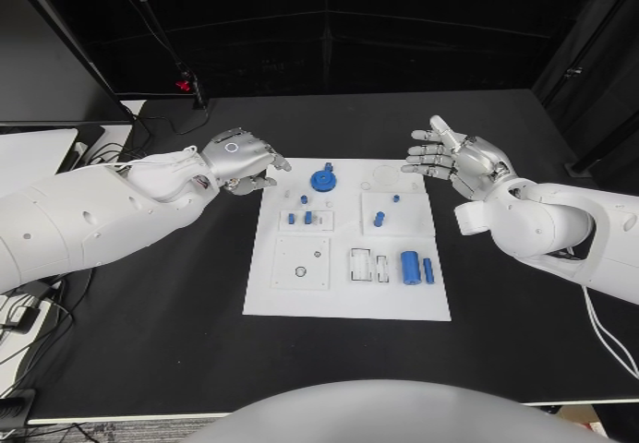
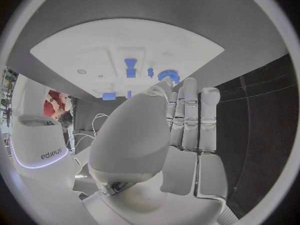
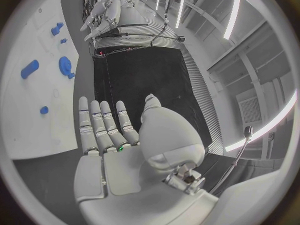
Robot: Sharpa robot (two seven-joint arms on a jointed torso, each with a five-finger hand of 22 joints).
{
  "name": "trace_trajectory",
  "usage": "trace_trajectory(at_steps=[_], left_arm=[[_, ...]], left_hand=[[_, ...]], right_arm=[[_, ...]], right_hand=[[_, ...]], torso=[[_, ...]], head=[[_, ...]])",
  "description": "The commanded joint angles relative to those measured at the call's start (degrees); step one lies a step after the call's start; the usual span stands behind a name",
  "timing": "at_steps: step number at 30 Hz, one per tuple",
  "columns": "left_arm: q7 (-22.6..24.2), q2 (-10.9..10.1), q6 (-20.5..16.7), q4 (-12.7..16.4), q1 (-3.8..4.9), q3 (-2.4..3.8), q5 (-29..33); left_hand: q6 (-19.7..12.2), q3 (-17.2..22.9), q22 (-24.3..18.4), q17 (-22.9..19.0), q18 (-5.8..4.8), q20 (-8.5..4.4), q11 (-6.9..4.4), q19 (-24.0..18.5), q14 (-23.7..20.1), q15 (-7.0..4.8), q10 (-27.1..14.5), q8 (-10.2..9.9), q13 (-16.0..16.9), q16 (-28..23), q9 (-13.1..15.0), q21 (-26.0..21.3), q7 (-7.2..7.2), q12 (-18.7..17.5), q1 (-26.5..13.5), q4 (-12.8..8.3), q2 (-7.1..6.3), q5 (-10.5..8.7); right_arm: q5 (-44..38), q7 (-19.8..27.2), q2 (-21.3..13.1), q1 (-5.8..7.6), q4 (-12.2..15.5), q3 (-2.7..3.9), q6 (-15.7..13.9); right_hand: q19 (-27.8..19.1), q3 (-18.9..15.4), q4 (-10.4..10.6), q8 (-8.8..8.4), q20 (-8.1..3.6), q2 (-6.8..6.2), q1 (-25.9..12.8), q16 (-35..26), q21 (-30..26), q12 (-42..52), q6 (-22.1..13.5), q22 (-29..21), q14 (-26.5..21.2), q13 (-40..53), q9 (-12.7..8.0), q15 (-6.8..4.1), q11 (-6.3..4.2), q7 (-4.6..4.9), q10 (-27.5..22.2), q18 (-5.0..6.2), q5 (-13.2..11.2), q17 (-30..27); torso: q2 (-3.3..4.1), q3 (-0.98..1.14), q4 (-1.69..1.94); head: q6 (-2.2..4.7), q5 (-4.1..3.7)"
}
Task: Assemble the parts on the task board
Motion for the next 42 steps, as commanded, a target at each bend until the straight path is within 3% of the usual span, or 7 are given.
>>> trace_trajectory(at_steps=[1,13,26,32,36,39,42], left_arm=[[0.25,-1.14,-6.92,2.04,0.18,0.01,16.64],[17.32,-3.77,-3.66,8.41,-0.72,-0.06,63.18],[30.74,-4.11,-1.12,13.88,-2.03,-0.06,82.98],[31.70,-4.13,-0.89,15.06,-2.37,-0.07,84.09],[32.00,-4.18,-0.72,15.46,-2.49,-0.07,84.27],[32.13,-4.24,-0.78,15.68,-2.55,-0.07,84.33],[32.24,-4.28,-0.79,15.81,-2.61,-0.07,84.36]], left_hand=[[0.48,0.02,-3.23,-2.22,1.46,1.02,0.71,-8.41,-4.48,1.49,0.54,0.52,0.00,-4.51,0.11,-9.96,1.42,0.21,-2.13,-0.30,-0.17,1.50],[-5.74,-14.01,-16.98,-12.68,-0.92,6.72,4.84,-26.79,-21.26,8.25,-10.04,0.19,0.21,-18.63,-0.80,-34.27,6.39,0.18,-14.27,-0.54,3.62,16.17],[-20.94,-22.93,-28.83,-17.70,-1.46,9.35,8.44,-30.58,-39.00,12.22,-25.66,6.66,2.01,-18.07,0.79,-45.86,9.45,6.58,-21.96,0.20,9.77,13.43],[-25.04,-24.70,-31.94,-19.73,-1.33,9.33,8.50,-28.52,-39.87,12.13,-28.93,13.70,2.71,-13.50,1.98,-45.81,9.56,12.93,-20.71,0.14,11.29,13.71],[-26.77,-25.63,-33.14,-21.07,-1.28,9.32,8.55,-27.79,-40.26,12.13,-30.24,16.65,2.64,-11.74,2.20,-45.76,9.62,15.54,-20.45,0.13,11.82,13.74],[-27.37,-26.00,-33.54,-21.61,-1.21,9.31,8.55,-27.40,-40.23,12.09,-30.69,17.72,2.54,-11.01,2.22,-45.67,9.64,16.49,-20.47,0.13,12.02,13.75],[-27.85,-26.24,-33.86,-22.13,-1.09,9.29,8.54,-26.85,-40.07,12.03,-31.02,18.73,2.43,-10.28,2.21,-45.52,9.63,17.41,-20.23,0.11,12.32,13.99]], right_arm=[[-9.87,-1.17,-0.34,1.33,-0.16,0.15,-0.73],[-45.12,-8.82,0.10,4.80,-4.89,0.13,-0.20],[-68.78,-15.42,2.99,4.90,-8.18,0.05,-1.44],[-71.83,-15.39,3.32,4.86,-8.67,0.04,-6.60],[-72.33,-15.19,3.53,4.85,-8.95,0.04,-7.97],[-72.70,-15.79,3.94,4.83,-9.19,0.04,-6.73],[-73.69,-16.99,4.44,4.73,-9.32,0.04,-5.02]], right_hand=[[0.48,0.42,-0.10,0.17,-0.11,-0.11,1.92,0.36,-0.47,-0.20,-0.33,-0.61,-0.11,-1.25,0.02,0.16,0.19,6.92,-0.84,-0.47,-3.08,-1.34],[5.58,1.20,0.64,0.05,-0.15,-1.96,9.34,-2.83,-1.96,-0.22,3.28,-4.99,13.04,-5.07,-0.27,-1.80,-1.01,2.35,6.68,1.30,-12.88,-6.17],[16.49,1.86,0.66,-4.36,-0.83,-3.31,12.82,-17.37,-5.35,-9.51,8.43,-12.41,28.25,-5.01,-0.24,-4.45,-3.50,0.65,16.05,3.45,-16.67,-5.98],[32.09,1.66,0.69,-6.97,-6.01,-3.71,12.71,-12.82,0.85,-12.90,10.78,-11.16,49.13,-4.92,-0.22,-9.97,-7.31,-0.61,16.60,3.43,-15.98,-0.78],[43.35,1.61,0.66,-8.96,-9.39,-3.78,12.33,14.92,11.32,-13.69,12.19,-4.67,64.59,-4.90,-0.19,-12.60,-9.47,-1.28,18.20,3.00,-14.76,30.72],[49.65,2.03,0.59,-11.13,-9.63,-3.61,12.76,35.42,35.94,-14.07,14.53,16.65,68.23,-4.88,-0.17,-12.37,-9.18,-0.80,20.64,-0.05,-14.76,61.82],[52.54,3.03,0.42,-12.69,-9.16,-3.47,13.37,39.54,53.20,-15.09,16.82,32.24,68.49,-4.87,-0.03,-11.70,-8.64,0.10,20.85,-2.52,-15.69,69.22]], torso=[[-0.13,0.03,0.19],[-0.25,-0.09,0.48],[-0.26,-0.02,0.34],[-0.23,0.01,0.25],[-0.22,0.03,0.26],[-0.19,0.00,0.23],[-0.17,0.04,0.21]], head=[[0.11,0.16],[1.45,-1.54],[2.99,-2.83],[3.13,-2.86],[3.17,-3.02],[3.24,-3.10],[3.36,-3.21]])
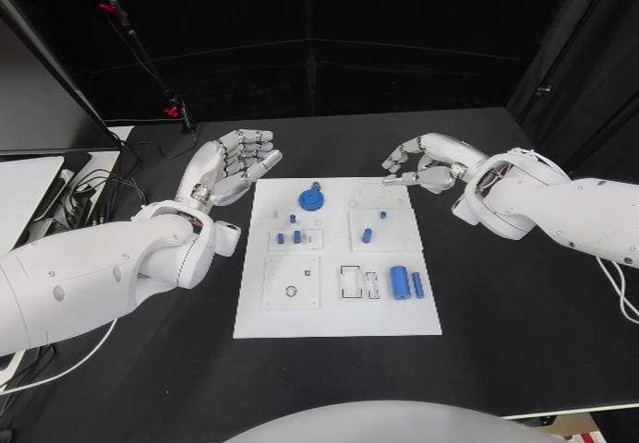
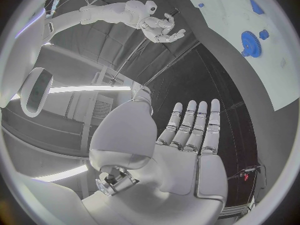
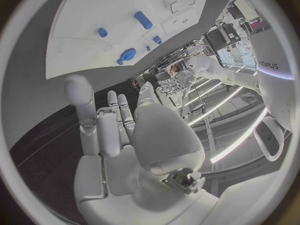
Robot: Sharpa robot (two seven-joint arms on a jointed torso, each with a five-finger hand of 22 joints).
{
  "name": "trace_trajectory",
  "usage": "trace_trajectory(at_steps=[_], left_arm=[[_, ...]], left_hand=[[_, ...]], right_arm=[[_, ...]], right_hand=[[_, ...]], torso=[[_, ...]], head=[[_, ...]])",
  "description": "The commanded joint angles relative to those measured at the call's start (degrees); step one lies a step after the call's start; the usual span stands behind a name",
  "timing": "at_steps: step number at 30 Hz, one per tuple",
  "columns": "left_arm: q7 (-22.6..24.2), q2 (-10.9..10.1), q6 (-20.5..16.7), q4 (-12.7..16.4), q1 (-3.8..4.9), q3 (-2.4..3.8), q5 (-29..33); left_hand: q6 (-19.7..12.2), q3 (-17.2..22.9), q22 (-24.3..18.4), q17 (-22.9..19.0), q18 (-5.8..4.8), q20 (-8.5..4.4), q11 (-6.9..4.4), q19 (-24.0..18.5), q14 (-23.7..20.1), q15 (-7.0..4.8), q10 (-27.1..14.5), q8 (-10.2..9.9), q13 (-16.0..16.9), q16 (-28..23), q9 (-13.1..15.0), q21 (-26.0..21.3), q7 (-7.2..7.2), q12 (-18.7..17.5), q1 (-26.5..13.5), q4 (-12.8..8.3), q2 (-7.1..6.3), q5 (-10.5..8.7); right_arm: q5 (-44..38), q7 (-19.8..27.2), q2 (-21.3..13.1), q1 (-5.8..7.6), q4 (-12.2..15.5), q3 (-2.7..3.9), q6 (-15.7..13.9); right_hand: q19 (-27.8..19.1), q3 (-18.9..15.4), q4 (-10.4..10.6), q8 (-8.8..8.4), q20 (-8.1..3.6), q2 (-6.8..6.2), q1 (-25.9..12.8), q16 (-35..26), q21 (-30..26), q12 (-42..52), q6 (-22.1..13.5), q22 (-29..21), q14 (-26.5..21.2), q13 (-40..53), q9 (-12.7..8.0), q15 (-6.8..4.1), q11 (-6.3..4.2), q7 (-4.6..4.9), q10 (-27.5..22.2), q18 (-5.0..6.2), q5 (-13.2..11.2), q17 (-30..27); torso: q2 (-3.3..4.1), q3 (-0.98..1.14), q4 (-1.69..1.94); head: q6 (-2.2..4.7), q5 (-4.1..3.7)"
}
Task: Assemble the parts on the task board
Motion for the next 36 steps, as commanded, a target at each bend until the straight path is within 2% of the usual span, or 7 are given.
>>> trace_trajectory(at_steps=[1,5,10,12,22,31,36], left_arm=[[7.90,-0.09,0.57,0.31,0.00,0.05,1.41],[8.80,-0.40,0.99,0.65,-0.05,0.05,1.98],[9.74,-0.75,1.57,0.96,-0.09,0.05,2.35],[9.89,-0.94,1.67,1.15,-0.10,0.05,2.42],[9.74,-1.61,1.39,1.57,-0.11,0.05,2.49],[9.47,-1.72,1.22,1.51,-0.15,0.05,2.50],[9.07,-1.76,1.48,1.41,-0.15,0.05,2.50]], left_hand=[[-0.42,-0.43,-0.19,-0.32,-0.50,-0.02,0.06,0.57,-0.17,0.02,-0.50,0.59,-0.13,0.44,0.06,0.22,7.81,0.55,-0.09,0.06,0.60,0.44],[-0.82,-0.85,-0.47,-0.81,-0.47,-0.02,0.08,0.88,-0.22,0.00,-0.80,1.39,-0.26,0.91,0.02,0.25,7.80,1.26,-0.18,0.08,0.41,0.17],[-1.71,-0.41,-1.72,-2.77,-0.70,-0.01,0.03,0.50,-1.26,0.19,-1.71,3.72,-0.97,1.82,-0.32,-0.11,7.89,3.14,-1.80,0.15,-3.05,-3.52],[-1.91,0.01,-2.02,-3.26,-0.77,0.00,0.12,0.37,-1.67,0.22,-2.01,4.19,-1.20,1.99,-0.45,-0.12,7.81,3.48,-2.37,0.29,-3.60,-4.30],[-1.99,0.71,-2.30,-3.73,-0.76,-0.01,0.16,0.41,-1.73,0.24,-2.13,4.76,-1.42,2.43,-0.61,-0.03,7.86,3.97,-2.47,0.23,-3.05,-4.49],[-1.99,1.16,-2.59,-4.28,-0.71,-0.01,0.13,0.63,-1.69,0.21,-2.10,5.40,-1.67,3.03,-0.81,0.11,7.85,4.62,-2.31,0.15,-2.02,-4.24],[-2.00,1.25,-2.70,-4.53,-0.65,-0.02,0.11,0.83,-1.59,0.17,-2.13,5.68,-1.79,3.37,-0.93,0.22,7.84,4.90,-2.10,0.11,-1.55,-3.79]], right_arm=[[-3.74,-2.32,0.57,-0.10,-0.05,0.03,1.01],[-6.38,-4.34,1.58,-0.46,-0.51,0.02,3.61],[-9.81,-6.54,2.31,-1.04,-0.83,0.02,5.98],[-11.78,-7.53,2.47,-1.45,-0.85,0.02,6.96],[-17.10,-10.66,3.13,-2.54,-1.04,0.02,8.19],[-20.87,-12.61,3.86,-2.93,-1.12,0.03,8.51],[-22.13,-13.81,4.31,-3.08,-1.07,0.03,7.74]], right_hand=[[2.11,1.10,-0.18,-1.36,0.49,-0.32,1.00,1.78,10.84,-0.63,1.53,9.75,4.29,0.00,0.12,0.66,0.03,0.22,0.55,-1.72,-0.84,5.39],[4.13,3.08,-0.66,-2.88,1.01,-0.28,2.86,2.11,18.50,-1.46,2.68,16.78,4.15,0.01,0.16,0.62,-0.08,-0.38,1.25,-3.04,-1.60,5.31],[4.29,4.13,-1.56,-4.49,1.07,-1.42,4.63,2.19,20.13,-2.90,3.56,18.32,4.04,-0.02,0.15,0.40,-0.28,-0.44,2.14,-3.27,-1.85,5.08],[4.06,4.50,-2.15,-4.80,0.82,-1.98,5.58,2.06,20.08,-3.47,4.52,18.29,3.91,-0.03,0.21,0.12,-0.53,-0.37,3.05,-3.19,-1.90,4.57],[3.19,5.49,-4.21,-6.16,0.51,-4.81,8.36,1.42,19.48,-5.97,6.97,17.84,3.47,-0.08,0.12,-0.28,-0.89,-0.34,5.73,-2.93,-1.89,2.58],[2.96,6.44,-4.62,-7.16,0.15,-5.43,9.50,1.15,19.42,-7.84,8.41,17.86,3.35,-0.07,0.06,-0.70,-1.16,-0.63,7.30,-2.89,-1.90,1.85],[2.96,7.11,-4.54,-7.72,0.07,-4.98,10.06,1.17,19.48,-8.58,8.88,17.95,3.40,-0.06,0.02,-0.67,-1.26,-0.64,8.44,-2.92,-1.89,2.00]], torso=[[0.05,0.07,-0.01],[0.04,0.00,-0.01],[0.02,0.08,0.16],[0.01,0.05,0.13],[0.00,0.04,-0.01],[0.00,0.05,-0.01],[0.01,0.08,0.05]], head=[[0.12,-0.12],[-0.08,-0.06],[-0.32,-0.11],[-0.41,-0.07],[-0.61,0.18],[-0.83,0.14],[-0.81,0.30]])
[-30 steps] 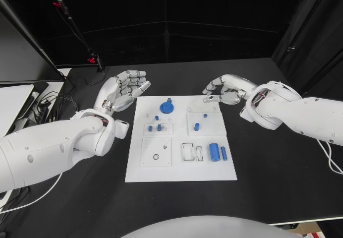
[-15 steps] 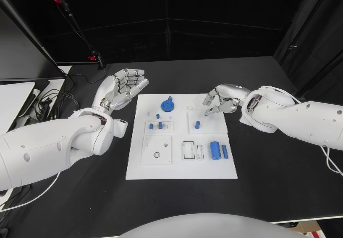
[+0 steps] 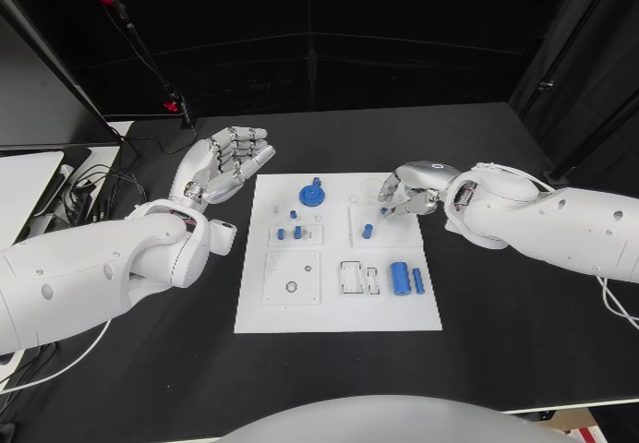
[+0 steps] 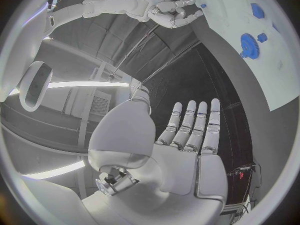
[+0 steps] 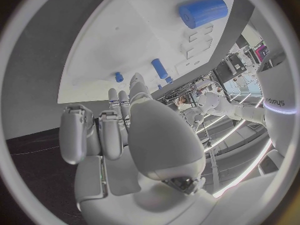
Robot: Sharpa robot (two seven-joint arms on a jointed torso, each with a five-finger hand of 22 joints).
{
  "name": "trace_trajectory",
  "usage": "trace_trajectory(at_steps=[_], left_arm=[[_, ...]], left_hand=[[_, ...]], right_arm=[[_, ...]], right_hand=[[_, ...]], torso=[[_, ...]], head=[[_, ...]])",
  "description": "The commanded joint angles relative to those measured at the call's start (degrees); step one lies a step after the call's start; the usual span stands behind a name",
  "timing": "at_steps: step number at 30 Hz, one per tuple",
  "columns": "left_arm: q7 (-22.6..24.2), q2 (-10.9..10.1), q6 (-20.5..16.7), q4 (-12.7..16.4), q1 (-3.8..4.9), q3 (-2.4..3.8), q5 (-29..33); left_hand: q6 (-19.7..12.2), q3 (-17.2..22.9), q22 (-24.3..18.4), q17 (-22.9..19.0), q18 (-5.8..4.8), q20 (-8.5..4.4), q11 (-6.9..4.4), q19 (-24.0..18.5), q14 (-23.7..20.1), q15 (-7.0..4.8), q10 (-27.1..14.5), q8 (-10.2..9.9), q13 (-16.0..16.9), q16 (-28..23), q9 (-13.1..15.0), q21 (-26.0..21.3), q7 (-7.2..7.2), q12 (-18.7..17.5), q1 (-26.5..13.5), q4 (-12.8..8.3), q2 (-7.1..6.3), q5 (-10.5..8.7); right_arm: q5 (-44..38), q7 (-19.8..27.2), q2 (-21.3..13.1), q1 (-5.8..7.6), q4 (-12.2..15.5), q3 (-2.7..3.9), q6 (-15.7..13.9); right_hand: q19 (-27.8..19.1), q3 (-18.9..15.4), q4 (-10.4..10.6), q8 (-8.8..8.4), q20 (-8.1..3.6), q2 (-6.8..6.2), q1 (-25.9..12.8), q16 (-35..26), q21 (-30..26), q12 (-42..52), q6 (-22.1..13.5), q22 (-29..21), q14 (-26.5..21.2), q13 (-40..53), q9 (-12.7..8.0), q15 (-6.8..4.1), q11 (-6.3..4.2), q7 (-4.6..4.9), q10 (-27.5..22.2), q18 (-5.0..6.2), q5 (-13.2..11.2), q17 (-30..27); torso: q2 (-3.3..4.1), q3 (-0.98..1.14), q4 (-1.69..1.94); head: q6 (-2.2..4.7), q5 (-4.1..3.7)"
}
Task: Assemble the parts on the task board
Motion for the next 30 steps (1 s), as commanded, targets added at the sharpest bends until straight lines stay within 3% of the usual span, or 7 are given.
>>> trace_trajectory(at_steps=[1,9,21,25,30], left_arm=[[8.64,-0.06,0.62,0.06,0.07,0.05,0.26],[8.29,-0.23,0.89,0.16,0.07,0.05,0.26],[8.20,-0.41,0.89,0.16,0.07,0.05,0.26],[8.18,-0.46,0.73,0.16,0.07,0.05,0.26],[8.06,-0.42,0.69,0.12,0.07,0.05,0.26]], left_hand=[[-0.54,0.28,-0.09,-0.16,-0.65,-0.02,-0.10,0.06,-0.26,0.04,-0.51,0.42,-0.10,0.51,-0.10,0.24,8.00,0.37,-0.01,-0.08,0.56,0.57],[-0.48,0.16,-0.28,-0.66,-0.52,-0.03,-0.14,0.51,0.15,-0.06,-0.60,0.90,-0.33,1.24,-0.37,0.46,7.97,0.90,0.50,-0.11,1.12,1.59],[-0.50,0.11,-0.31,-0.74,-0.50,-0.03,-0.14,0.57,0.19,-0.07,-0.59,0.96,-0.36,1.33,-0.42,0.50,7.97,0.99,0.50,-0.08,1.21,1.68],[-0.58,0.07,-0.33,-0.81,-0.49,-0.03,-0.15,0.61,0.21,-0.08,-0.55,0.96,-0.37,1.39,-0.47,0.51,7.98,1.07,0.50,-0.08,1.28,1.71],[-0.69,0.04,-0.36,-0.89,-0.48,-0.03,-0.15,0.65,0.22,-0.09,-0.51,0.97,-0.38,1.46,-0.53,0.53,7.98,1.16,0.52,-0.09,1.38,1.75]], right_arm=[[-3.17,-2.34,0.26,0.03,0.09,0.03,-0.08],[-3.87,-4.22,1.14,-0.04,-0.30,0.03,0.30],[-5.87,-7.59,2.57,-0.23,-0.65,0.03,2.11],[-6.02,-8.35,2.86,-0.27,-0.83,0.03,2.88],[-6.18,-9.20,3.17,-0.42,-0.92,0.03,3.95]], right_hand=[[-0.08,0.65,0.07,-0.49,-0.34,0.16,0.81,-0.06,-0.18,-0.60,0.66,7.53,3.43,-0.05,-0.10,-0.11,0.09,0.12,1.10,-0.80,-0.25,0.66],[-0.15,1.26,0.33,-1.35,-0.02,0.31,1.36,-0.05,-0.19,-1.93,1.13,7.55,3.44,-0.07,-0.11,0.28,0.36,0.43,2.57,-0.81,-0.25,0.63],[-0.39,2.11,1.05,-2.34,0.18,0.44,2.20,-0.15,-0.41,-4.22,2.45,7.43,3.35,-0.11,-0.06,0.32,0.27,0.35,5.46,-0.70,-0.25,0.22],[-0.50,2.52,1.15,-2.54,0.12,0.50,2.78,-0.24,-0.53,-5.02,2.98,7.34,3.30,-0.13,-0.04,0.25,0.15,0.22,6.19,-0.66,-0.24,-0.06],[-0.60,2.81,1.43,-2.89,0.04,0.32,3.19,-0.28,-0.64,-5.95,3.41,7.27,3.28,-0.13,-0.05,0.15,0.03,0.17,7.10,-0.62,-0.26,-0.16]], torso=[[0.01,0.00,0.06],[-0.02,-0.04,-0.01],[-0.02,0.00,0.04],[0.00,-0.02,0.02],[-0.03,-0.02,0.01]], head=[[-0.07,0.20],[-0.34,0.55],[-0.58,0.42],[-0.35,0.09],[-0.78,0.55]])
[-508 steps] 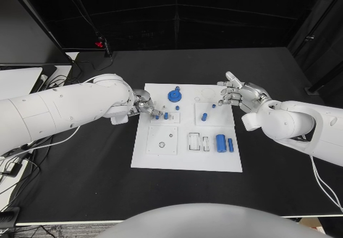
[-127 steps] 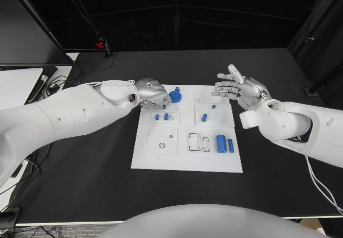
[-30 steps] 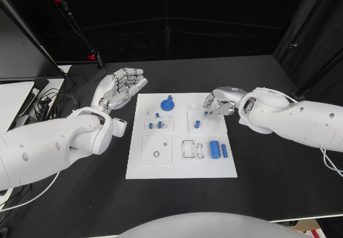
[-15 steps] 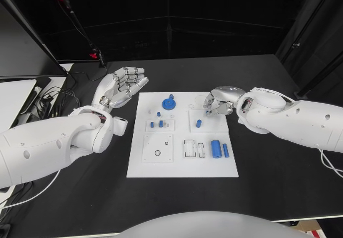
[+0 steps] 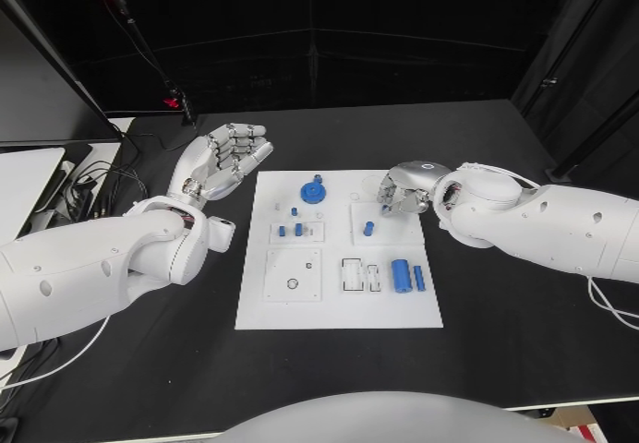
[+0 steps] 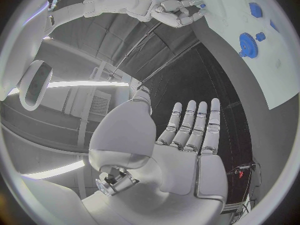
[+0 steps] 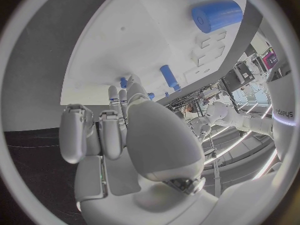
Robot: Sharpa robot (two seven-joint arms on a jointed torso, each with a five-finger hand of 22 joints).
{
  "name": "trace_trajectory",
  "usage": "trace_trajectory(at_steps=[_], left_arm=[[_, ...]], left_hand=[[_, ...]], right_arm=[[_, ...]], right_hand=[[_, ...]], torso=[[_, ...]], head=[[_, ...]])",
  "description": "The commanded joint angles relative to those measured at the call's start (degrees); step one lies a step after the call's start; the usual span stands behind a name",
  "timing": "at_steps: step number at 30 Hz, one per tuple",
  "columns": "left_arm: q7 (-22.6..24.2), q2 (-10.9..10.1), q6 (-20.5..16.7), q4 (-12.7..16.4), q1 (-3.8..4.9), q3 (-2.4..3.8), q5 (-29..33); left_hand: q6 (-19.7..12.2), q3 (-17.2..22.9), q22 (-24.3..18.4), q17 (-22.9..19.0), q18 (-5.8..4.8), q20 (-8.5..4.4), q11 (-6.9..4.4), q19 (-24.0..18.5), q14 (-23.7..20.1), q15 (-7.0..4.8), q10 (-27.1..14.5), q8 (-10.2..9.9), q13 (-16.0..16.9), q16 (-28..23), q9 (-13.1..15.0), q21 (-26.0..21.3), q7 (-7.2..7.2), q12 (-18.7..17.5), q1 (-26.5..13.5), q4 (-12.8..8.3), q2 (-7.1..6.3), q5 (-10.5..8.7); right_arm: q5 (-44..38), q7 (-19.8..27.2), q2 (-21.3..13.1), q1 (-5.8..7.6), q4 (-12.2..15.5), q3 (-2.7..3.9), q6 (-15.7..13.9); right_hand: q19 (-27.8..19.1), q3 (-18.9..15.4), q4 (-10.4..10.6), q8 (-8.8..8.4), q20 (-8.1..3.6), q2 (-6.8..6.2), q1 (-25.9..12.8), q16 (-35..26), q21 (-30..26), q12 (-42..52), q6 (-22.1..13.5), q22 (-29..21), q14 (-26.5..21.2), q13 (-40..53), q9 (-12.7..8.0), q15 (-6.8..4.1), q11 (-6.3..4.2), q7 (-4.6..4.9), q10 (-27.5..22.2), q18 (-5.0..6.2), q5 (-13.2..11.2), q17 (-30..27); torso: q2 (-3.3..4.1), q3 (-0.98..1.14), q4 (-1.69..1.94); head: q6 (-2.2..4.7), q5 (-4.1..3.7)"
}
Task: Assemble the parts on the task board
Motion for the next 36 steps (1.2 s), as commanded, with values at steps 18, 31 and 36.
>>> trace_trajectory(at_steps=[18,31,36], left_arm=[[7.48,0.04,0.30,-0.10,0.08,0.05,0.15],[7.31,0.03,0.27,-0.29,0.08,0.05,0.16],[7.29,0.02,0.24,-0.31,0.08,0.05,0.16]], left_hand=[[-0.44,-0.02,-0.14,-0.22,-0.47,-0.04,0.04,0.31,0.21,-0.10,-0.27,0.26,-0.09,0.49,-0.16,0.33,7.99,0.35,0.17,-0.11,0.71,0.41],[-0.44,-0.04,-0.16,-0.28,-0.47,-0.04,0.04,0.33,0.20,-0.10,-0.23,0.30,-0.10,0.54,-0.19,0.34,7.98,0.42,0.20,-0.12,0.79,0.46],[-0.42,-0.07,-0.19,-0.34,-0.46,-0.04,0.03,0.35,0.20,-0.10,-0.20,0.36,-0.10,0.58,-0.21,0.34,7.98,0.49,0.22,-0.11,0.88,0.50]], right_arm=[[-1.97,-4.14,0.33,-0.34,0.28,0.03,3.51],[-2.92,-3.26,0.59,-0.38,0.13,0.03,2.82],[-3.14,-2.98,0.42,-0.39,0.27,0.03,1.86]], right_hand=[[-0.76,1.67,1.25,-0.39,-0.54,0.19,2.10,-0.62,-0.85,-2.92,3.58,6.91,3.16,-0.06,0.24,-0.33,-0.67,-0.40,4.49,-0.47,-0.25,-0.95],[-0.74,3.03,2.24,1.15,-1.84,0.32,3.40,-0.76,-0.92,-5.04,9.77,6.93,3.18,-0.09,0.89,-1.75,-2.15,-1.75,9.88,-0.46,-0.24,-1.14],[-0.72,3.36,2.56,1.06,-2.06,0.27,3.63,-0.83,-0.95,-5.99,10.65,6.93,3.18,-0.09,0.88,-1.88,-2.29,-1.86,11.00,-0.48,-0.24,-1.26]], torso=[[-0.01,0.03,-0.01],[-0.05,0.02,-0.04],[-0.03,0.01,-0.04]], head=[[-0.69,0.35],[-0.80,0.33],[-0.80,0.36]])
